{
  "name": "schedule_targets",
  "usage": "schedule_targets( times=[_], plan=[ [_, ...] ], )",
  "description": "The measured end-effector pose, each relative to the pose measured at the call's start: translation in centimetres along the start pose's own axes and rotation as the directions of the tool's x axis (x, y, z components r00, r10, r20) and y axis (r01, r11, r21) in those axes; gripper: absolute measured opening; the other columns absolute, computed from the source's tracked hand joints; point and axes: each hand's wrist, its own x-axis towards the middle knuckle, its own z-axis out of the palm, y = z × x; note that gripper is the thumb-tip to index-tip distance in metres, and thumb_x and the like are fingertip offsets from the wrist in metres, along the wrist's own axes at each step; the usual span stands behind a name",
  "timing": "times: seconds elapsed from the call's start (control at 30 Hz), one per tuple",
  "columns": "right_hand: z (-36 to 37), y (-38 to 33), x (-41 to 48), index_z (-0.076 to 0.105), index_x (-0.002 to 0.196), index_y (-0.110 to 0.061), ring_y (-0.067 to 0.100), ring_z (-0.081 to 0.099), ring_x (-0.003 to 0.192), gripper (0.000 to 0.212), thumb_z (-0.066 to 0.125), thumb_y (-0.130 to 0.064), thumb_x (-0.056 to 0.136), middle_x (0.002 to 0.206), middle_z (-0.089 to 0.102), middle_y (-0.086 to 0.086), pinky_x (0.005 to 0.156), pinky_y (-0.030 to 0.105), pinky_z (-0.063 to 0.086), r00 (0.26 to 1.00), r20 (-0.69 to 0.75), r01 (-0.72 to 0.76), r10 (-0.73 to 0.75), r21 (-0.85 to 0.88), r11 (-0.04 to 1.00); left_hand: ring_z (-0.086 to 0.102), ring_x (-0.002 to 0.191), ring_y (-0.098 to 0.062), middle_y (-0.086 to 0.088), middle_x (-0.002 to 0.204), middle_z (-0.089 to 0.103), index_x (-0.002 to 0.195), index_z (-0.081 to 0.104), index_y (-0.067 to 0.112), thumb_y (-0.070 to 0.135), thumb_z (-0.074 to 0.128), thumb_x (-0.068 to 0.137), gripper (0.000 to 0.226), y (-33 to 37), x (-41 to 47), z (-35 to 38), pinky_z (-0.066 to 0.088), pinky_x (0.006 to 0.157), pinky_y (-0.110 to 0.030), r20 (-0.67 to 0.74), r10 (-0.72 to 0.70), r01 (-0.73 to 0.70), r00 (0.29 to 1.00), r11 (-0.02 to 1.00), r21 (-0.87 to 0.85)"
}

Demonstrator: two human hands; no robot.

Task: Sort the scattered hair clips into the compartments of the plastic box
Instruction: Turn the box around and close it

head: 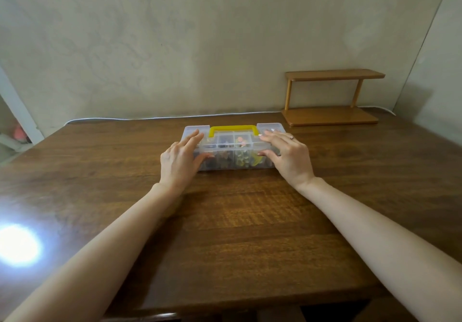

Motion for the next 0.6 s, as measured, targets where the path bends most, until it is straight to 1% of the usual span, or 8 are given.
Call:
schedule_targets(
  times=[0.1,0.17,0.2,0.27,0.33,0.37,0.43,0.6],
  plan=[
    [-0.4,-0.4,-0.1,0.062,0.121,-0.014,0.021,0.054,0.121,0.046,0.075,-0.021,0.078,0.127,0.061,0.006,0.097,0.038,0.049,0.995,0.046,-0.091,0.088,0.085,0.992,0.045,0.127,-0.027,-0.004,0.147,0.038,0.139,0.039,0.02,0.044,0.066,0.08,0.069,0.3,-0.1,-0.1,0.043,0.095,-0.048,0.007,-0.082,0.082,0.997,0.986,-0.143],
    [-0.3,-0.7,-0.5,0.051,0.132,-0.015,0.02,0.041,0.131,0.059,0.075,-0.02,0.078,0.14,0.048,0.006,0.103,0.029,0.038,0.984,0.05,-0.175,0.17,0.134,0.975,0.035,0.134,-0.025,-0.005,0.151,0.025,0.143,0.029,0.018,0.043,0.07,0.076,0.083,0.5,-0.4,-0.1,0.038,0.101,-0.049,0.004,-0.202,0.196,0.979,0.939,-0.282],
    [-0.2,-0.8,-0.7,0.044,0.136,-0.015,0.02,0.036,0.134,0.067,0.076,-0.021,0.077,0.144,0.041,0.007,0.103,0.026,0.033,0.971,0.036,-0.238,0.235,0.149,0.96,0.032,0.136,-0.025,-0.006,0.152,0.022,0.144,0.024,0.017,0.043,0.071,0.075,0.088,0.5,-0.5,-0.1,0.035,0.104,-0.05,0.029,-0.273,0.267,0.961,0.904,-0.334],
    [0.1,-1.0,-0.9,0.034,0.141,-0.014,0.021,0.032,0.136,0.082,0.078,-0.028,0.074,0.147,0.035,0.008,0.104,0.027,0.03,0.903,0.045,-0.427,0.427,0.202,0.881,0.037,0.134,-0.029,-0.01,0.15,0.03,0.144,0.021,0.014,0.043,0.07,0.075,0.09,0.4,-0.3,-0.1,0.037,0.105,-0.05,0.153,-0.371,0.4,0.916,0.824,-0.4],
    [-0.1,-1.1,-0.6,0.03,0.142,-0.014,0.021,0.04,0.13,0.086,0.078,-0.035,0.073,0.142,0.041,0.007,0.101,0.031,0.039,0.791,0.161,-0.611,0.591,0.27,0.744,0.046,0.127,-0.031,-0.012,0.142,0.043,0.141,0.025,0.012,0.043,0.069,0.075,0.085,0.5,-0.1,-0.1,0.044,0.101,-0.049,0.253,-0.391,0.466,0.885,0.767,-0.442],
    [-0.2,-1.0,-0.3,0.033,0.14,-0.014,0.021,0.046,0.126,0.083,0.077,-0.036,0.074,0.137,0.047,0.006,0.097,0.032,0.043,0.748,0.217,-0.663,0.628,0.284,0.692,0.049,0.124,-0.031,-0.012,0.139,0.047,0.14,0.028,0.011,0.043,0.07,0.075,0.084,0.7,0.1,-0.2,0.046,0.099,-0.048,0.26,-0.396,0.474,0.88,0.753,-0.456],
    [-0.6,-0.7,0.0,0.039,0.135,-0.014,0.02,0.052,0.119,0.076,0.078,-0.034,0.074,0.13,0.054,0.004,0.092,0.031,0.046,0.707,0.257,-0.706,0.659,0.311,0.636,0.051,0.122,-0.03,-0.012,0.136,0.05,0.139,0.032,0.01,0.041,0.072,0.074,0.083,1.2,0.2,-0.1,0.048,0.097,-0.047,0.238,-0.403,0.468,0.884,0.746,-0.473],
    [-2.4,1.5,0.5,0.042,0.134,-0.014,0.02,0.052,0.119,0.069,0.078,-0.022,0.075,0.128,0.055,0.004,0.096,0.035,0.047,0.637,0.259,-0.759,0.726,0.373,0.534,0.053,0.12,-0.031,-0.012,0.132,0.054,0.138,0.035,0.011,0.039,0.073,0.074,0.08,4.2,1.5,0.8,0.048,0.096,-0.049,0.206,-0.363,0.417,0.909,0.76,-0.498]
  ],
)
